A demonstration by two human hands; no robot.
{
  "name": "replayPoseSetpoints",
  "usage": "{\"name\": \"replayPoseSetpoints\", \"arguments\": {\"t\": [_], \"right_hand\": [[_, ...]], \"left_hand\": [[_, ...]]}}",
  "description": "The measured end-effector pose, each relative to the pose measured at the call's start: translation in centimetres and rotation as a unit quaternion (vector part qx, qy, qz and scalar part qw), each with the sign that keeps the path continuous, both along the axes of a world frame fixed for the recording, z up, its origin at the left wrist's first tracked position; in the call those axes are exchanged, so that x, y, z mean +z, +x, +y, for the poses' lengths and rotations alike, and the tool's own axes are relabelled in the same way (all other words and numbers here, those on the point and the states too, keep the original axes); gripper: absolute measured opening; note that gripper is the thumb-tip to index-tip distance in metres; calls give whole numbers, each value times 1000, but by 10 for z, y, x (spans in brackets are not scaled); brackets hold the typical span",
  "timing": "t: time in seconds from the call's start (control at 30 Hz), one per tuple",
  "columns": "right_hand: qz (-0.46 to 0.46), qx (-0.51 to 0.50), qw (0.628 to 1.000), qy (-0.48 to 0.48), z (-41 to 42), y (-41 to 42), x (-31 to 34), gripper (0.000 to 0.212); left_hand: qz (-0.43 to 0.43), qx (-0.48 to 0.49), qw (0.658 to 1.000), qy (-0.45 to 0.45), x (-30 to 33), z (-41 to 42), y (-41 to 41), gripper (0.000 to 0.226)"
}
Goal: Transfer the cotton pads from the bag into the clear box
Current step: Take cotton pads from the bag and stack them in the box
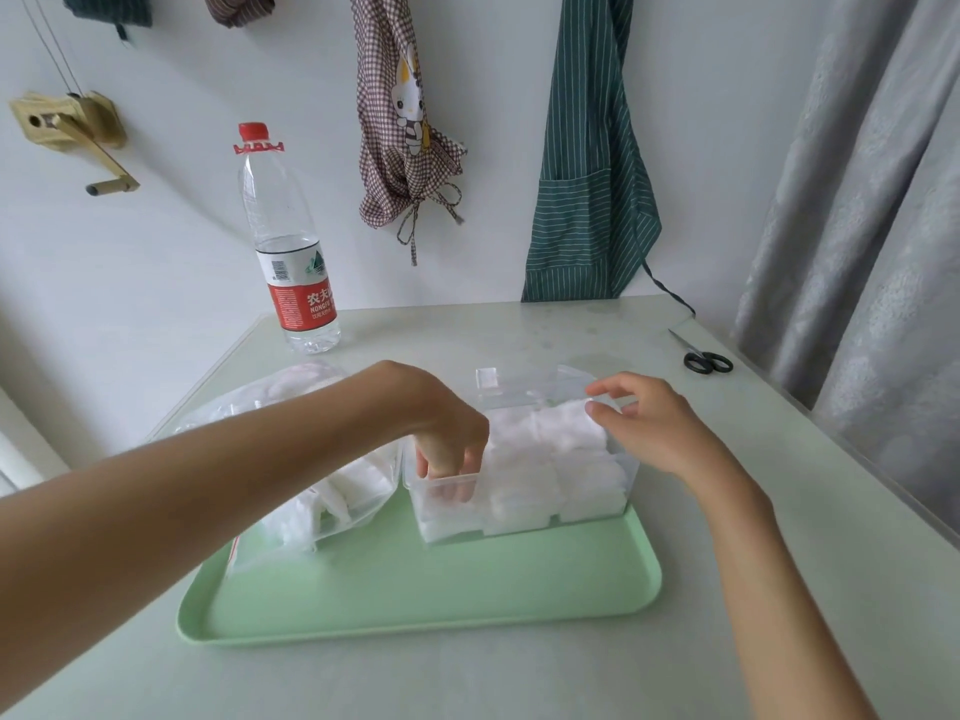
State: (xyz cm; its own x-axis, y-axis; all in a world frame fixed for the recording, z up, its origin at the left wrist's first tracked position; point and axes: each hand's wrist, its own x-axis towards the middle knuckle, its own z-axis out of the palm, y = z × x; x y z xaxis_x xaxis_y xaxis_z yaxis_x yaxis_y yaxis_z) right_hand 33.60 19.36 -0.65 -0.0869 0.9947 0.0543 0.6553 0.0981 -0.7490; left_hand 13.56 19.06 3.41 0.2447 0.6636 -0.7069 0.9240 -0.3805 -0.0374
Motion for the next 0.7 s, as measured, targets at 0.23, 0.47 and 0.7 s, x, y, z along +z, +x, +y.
{"name": "replayPoseSetpoints", "arguments": {"t": [0.23, 0.47, 0.7], "right_hand": [[-10, 11, 1000, -10, -2, 2, 2, 28], [-34, 5, 999, 1, -6, -5, 1, 28], [-26, 44, 991, 127, -28, -28, 14, 21]], "left_hand": [[-35, 68, 994, -74, 9, 5, -2, 50], [-75, 72, 995, -11, 5, -9, -3, 44], [-340, 161, 884, 278, 24, -61, -83, 24]]}}
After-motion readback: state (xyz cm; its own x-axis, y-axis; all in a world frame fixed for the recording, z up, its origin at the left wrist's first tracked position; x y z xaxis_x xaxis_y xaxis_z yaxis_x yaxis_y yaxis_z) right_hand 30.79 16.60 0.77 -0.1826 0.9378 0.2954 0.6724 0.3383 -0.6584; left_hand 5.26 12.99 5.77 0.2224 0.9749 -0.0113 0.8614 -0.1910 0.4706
